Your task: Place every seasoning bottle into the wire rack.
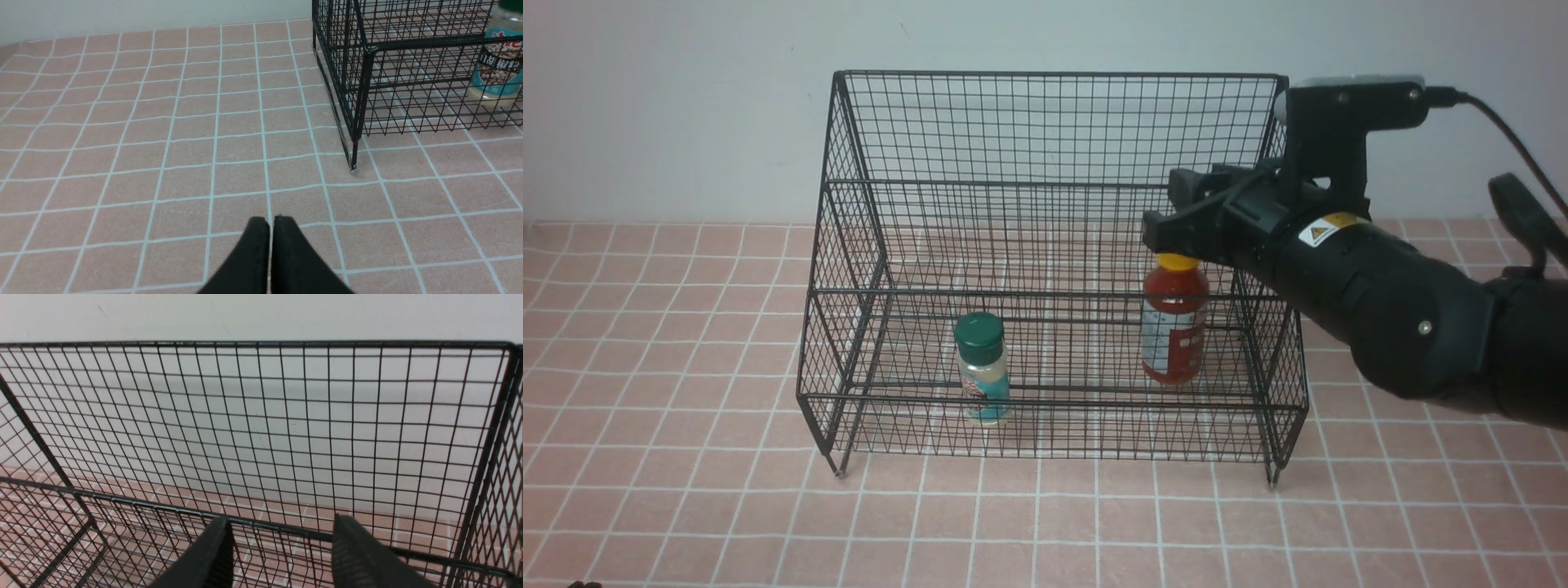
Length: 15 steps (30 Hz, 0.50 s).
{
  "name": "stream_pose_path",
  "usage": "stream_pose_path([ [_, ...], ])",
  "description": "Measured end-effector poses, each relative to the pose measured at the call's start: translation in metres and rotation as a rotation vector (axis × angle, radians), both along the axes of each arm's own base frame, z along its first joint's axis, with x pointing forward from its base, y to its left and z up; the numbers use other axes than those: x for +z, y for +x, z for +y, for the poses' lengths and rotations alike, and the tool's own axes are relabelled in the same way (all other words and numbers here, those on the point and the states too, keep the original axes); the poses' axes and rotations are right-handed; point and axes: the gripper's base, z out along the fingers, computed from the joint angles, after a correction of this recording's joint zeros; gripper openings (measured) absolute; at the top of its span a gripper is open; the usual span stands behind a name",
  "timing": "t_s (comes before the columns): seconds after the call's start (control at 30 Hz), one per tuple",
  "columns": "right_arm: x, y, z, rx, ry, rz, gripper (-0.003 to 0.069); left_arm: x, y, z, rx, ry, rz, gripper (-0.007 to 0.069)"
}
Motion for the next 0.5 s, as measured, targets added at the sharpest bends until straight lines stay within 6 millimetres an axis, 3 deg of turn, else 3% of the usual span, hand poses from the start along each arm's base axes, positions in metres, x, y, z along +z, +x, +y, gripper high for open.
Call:
stream_pose_path([
  [0.13,0.001,0.000,0.000,0.001,-0.003,-0.008,0.0425,0.000,0.000,0.000,0.000,0.000,0.000,-0.0007],
  [0.33,0.008,-0.001,-0.002,-0.007,0.008,-0.037,0.0456,0.000,0.000,0.000,0.000,0.000,0.000,-0.0007],
  [0.4,0.019,-0.006,-0.005,-0.007,0.025,-0.063,0.0456,0.000,0.000,0.000,0.000,0.000,0.000,-0.0007],
  [0.5,0.053,-0.022,-0.014,0.010,0.057,-0.136,0.0435,0.000,0.000,0.000,0.000,0.000,0.000,-0.0007],
])
